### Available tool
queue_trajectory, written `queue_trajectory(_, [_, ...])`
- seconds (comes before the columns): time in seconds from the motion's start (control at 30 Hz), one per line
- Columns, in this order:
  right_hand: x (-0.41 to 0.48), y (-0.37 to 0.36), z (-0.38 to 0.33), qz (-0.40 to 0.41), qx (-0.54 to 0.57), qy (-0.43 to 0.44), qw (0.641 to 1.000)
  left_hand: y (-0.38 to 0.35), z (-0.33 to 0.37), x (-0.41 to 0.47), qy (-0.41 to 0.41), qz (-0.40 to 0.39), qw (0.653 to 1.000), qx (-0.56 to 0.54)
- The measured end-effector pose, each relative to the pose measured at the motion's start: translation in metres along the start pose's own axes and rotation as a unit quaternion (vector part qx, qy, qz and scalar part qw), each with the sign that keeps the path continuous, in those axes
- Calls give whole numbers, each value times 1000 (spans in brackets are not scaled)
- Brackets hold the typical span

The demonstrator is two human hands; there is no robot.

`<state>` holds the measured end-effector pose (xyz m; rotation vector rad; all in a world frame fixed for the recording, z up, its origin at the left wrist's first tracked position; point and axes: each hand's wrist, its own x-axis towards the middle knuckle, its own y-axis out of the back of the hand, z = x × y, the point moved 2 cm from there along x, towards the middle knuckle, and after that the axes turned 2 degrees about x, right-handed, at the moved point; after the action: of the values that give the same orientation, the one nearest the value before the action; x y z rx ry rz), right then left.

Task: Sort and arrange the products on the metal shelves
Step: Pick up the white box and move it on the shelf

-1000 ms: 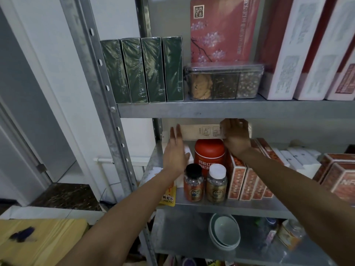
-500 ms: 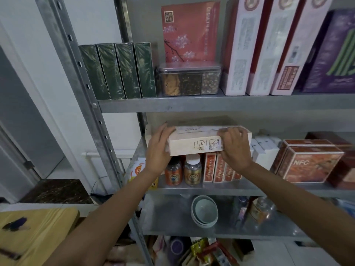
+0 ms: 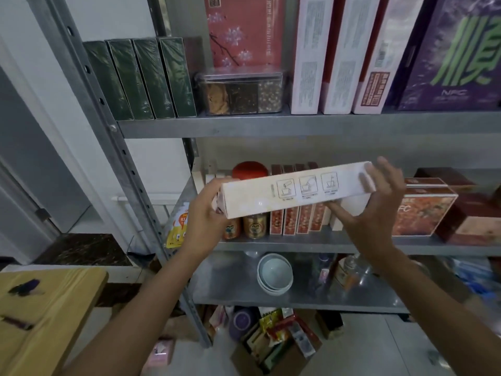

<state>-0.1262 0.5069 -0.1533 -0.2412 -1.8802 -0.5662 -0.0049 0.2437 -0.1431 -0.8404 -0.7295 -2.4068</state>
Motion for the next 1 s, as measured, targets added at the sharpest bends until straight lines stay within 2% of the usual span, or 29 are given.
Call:
queue_trajectory(0.07, [-2,11,7,-15,119,-157,980,3,10,-8,83,5,995,-61])
queue_trajectory(0.17, [-7,15,9,-150,251,-337,895,6,18,-15,179,25,969,-169])
queue_trajectory(0.3, [-26,12,3,-272,336,-479,764,7,21,-25,277,33,919,-278])
queue_trajectory(0.37, [-36,11,0,-281,410,-526,690,6,21,-29,308,29,907,-285])
queue_trajectory(0.4, [-40,11,-3,-278,440,-533,667,6,19,-30,319,30,906,-276])
queue_trajectory(0.47, [-43,11,-8,-265,465,-536,653,5,17,-31,341,28,906,-251])
queue_trajectory(0.7, [-62,13,-19,-175,464,-600,627,-8,13,-37,384,-66,902,-188])
queue_trajectory(0.87, [-71,21,-19,-166,474,-616,607,-4,8,-41,410,-125,872,-238])
queue_trajectory(1.0, [-72,28,-14,-158,484,-647,568,-8,1,-52,414,-158,866,-231])
